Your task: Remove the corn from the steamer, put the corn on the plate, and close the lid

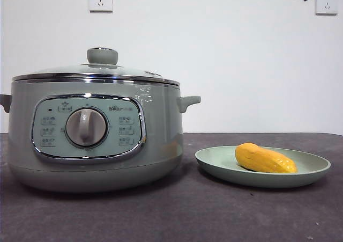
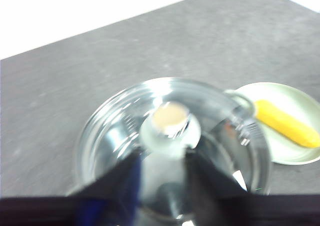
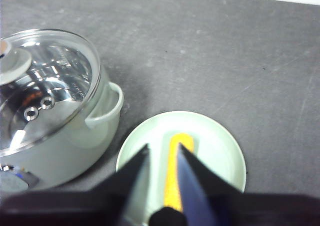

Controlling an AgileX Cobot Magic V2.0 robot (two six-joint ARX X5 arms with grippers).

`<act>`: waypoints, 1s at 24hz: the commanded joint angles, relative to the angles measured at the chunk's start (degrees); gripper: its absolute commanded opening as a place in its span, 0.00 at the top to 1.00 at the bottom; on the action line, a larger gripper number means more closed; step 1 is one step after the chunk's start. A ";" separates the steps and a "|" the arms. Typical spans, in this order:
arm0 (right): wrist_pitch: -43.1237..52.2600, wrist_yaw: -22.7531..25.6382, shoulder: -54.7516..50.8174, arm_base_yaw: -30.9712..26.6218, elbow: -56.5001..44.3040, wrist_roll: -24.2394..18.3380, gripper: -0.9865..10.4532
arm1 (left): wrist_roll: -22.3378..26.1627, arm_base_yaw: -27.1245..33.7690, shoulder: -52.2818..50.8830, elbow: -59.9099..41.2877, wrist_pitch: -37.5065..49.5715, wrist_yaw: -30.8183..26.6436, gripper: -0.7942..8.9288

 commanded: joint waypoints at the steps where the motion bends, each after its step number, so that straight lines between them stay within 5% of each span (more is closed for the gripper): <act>1: 4.17 0.26 -3.89 0.22 -6.67 1.22 0.92 | -0.92 -1.07 -5.55 -6.73 1.77 -0.72 0.93; 7: 13.79 0.42 -13.40 0.77 -21.31 3.26 0.92 | -1.44 -1.66 -21.20 -21.57 7.10 -2.19 0.93; 20: 11.87 0.35 -12.81 0.74 -21.29 3.19 0.91 | -1.38 -1.66 -20.83 -21.57 2.03 -2.03 0.92; 24: 11.54 0.28 -12.81 0.74 -21.29 3.19 0.91 | 9.51 1.49 -28.06 -23.06 0.24 -3.58 0.92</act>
